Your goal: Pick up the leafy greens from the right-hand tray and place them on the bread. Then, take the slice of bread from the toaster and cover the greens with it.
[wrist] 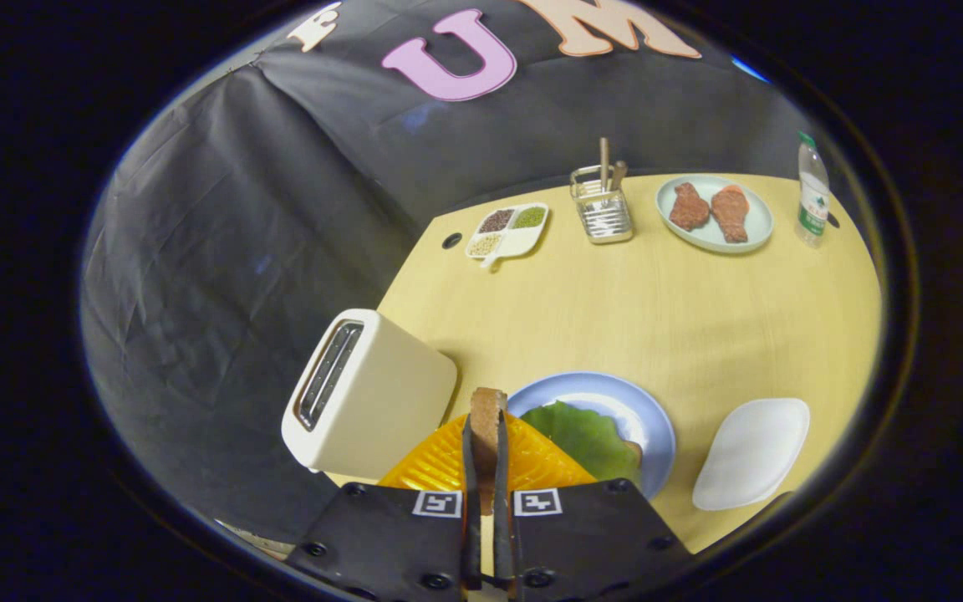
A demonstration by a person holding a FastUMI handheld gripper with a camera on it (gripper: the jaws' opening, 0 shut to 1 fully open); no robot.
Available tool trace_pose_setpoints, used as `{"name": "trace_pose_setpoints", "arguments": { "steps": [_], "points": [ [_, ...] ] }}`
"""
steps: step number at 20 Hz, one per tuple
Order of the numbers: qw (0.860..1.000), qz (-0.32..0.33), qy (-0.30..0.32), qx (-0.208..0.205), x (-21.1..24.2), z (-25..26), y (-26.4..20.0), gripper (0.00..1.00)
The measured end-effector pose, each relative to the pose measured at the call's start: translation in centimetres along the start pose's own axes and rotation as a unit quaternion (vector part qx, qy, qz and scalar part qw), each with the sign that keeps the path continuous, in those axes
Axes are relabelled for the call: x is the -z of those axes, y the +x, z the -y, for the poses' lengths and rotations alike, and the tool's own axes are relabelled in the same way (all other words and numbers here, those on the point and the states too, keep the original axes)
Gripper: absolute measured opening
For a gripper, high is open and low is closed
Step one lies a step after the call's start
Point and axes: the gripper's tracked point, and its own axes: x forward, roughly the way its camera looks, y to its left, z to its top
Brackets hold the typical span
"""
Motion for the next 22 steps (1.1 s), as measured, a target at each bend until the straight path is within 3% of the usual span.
{"name": "trace_pose_setpoints", "arguments": {
  "steps": [6, 15, 19, 22],
  "points": [
    [1.0, -0.016, 0.009, 0.02, 1.7, 3.5, 0.7, 0.09],
    [0.998, -0.034, -0.002, 0.059, 3.3, 8.4, 1.1, 0.24],
    [0.995, -0.047, -0.032, 0.08, 4.1, 10.5, 1.2, 0.5],
    [0.996, -0.036, -0.04, 0.065, 3.8, 10.1, 0.6, 0.72]
  ]
}}
